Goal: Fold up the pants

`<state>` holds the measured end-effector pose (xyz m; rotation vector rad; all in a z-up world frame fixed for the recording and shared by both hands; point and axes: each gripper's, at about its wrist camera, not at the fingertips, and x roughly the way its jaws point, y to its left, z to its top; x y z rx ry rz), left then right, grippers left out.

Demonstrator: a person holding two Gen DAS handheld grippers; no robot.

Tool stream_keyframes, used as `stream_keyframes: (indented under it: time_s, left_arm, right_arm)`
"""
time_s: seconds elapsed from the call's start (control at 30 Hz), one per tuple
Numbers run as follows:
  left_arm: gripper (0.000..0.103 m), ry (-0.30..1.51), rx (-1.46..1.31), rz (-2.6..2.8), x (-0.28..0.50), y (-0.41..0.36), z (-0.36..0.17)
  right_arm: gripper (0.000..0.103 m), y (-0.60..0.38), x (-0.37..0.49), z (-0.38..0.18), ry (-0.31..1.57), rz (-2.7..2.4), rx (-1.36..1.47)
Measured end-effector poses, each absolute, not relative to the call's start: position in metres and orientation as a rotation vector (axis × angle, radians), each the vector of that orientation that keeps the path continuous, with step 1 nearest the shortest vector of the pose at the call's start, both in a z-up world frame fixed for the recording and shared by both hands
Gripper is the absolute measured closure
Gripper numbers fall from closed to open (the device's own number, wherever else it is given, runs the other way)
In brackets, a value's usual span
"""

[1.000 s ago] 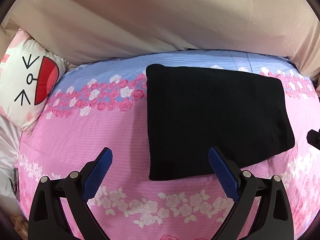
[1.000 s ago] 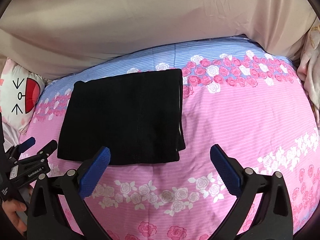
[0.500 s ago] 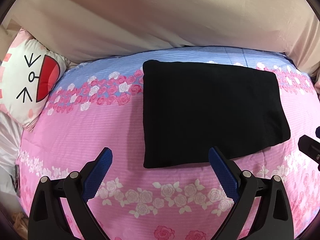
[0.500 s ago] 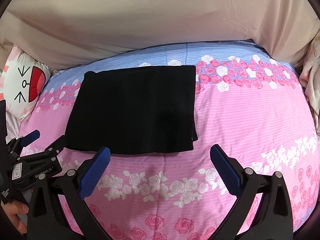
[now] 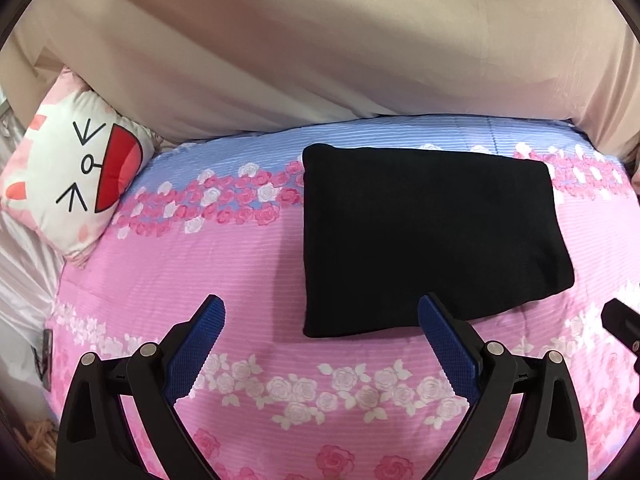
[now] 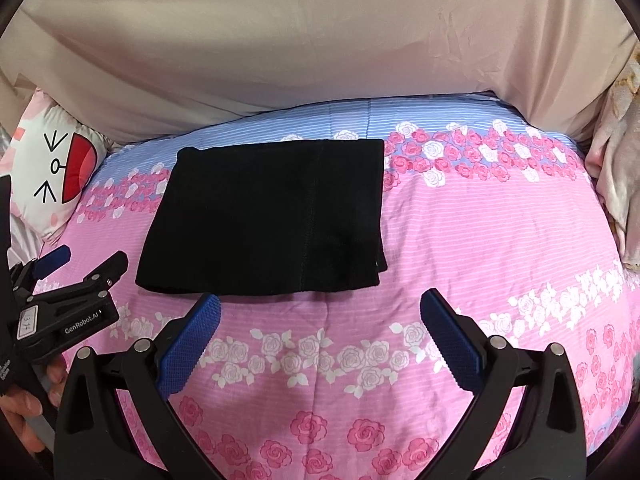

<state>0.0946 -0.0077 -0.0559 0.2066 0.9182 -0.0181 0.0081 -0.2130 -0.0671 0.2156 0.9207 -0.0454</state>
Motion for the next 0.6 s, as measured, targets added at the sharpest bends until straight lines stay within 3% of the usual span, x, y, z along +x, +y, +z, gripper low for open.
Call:
stream_keyframes:
  time_s: [0.6]
  left_arm:
    - [0.006, 0.884, 0.154, -0.054, 0.071, -0.006, -0.052]
  right_arm:
    - [0.005, -0.206, -0.02, -0.066, 0.913, -0.057, 0.208]
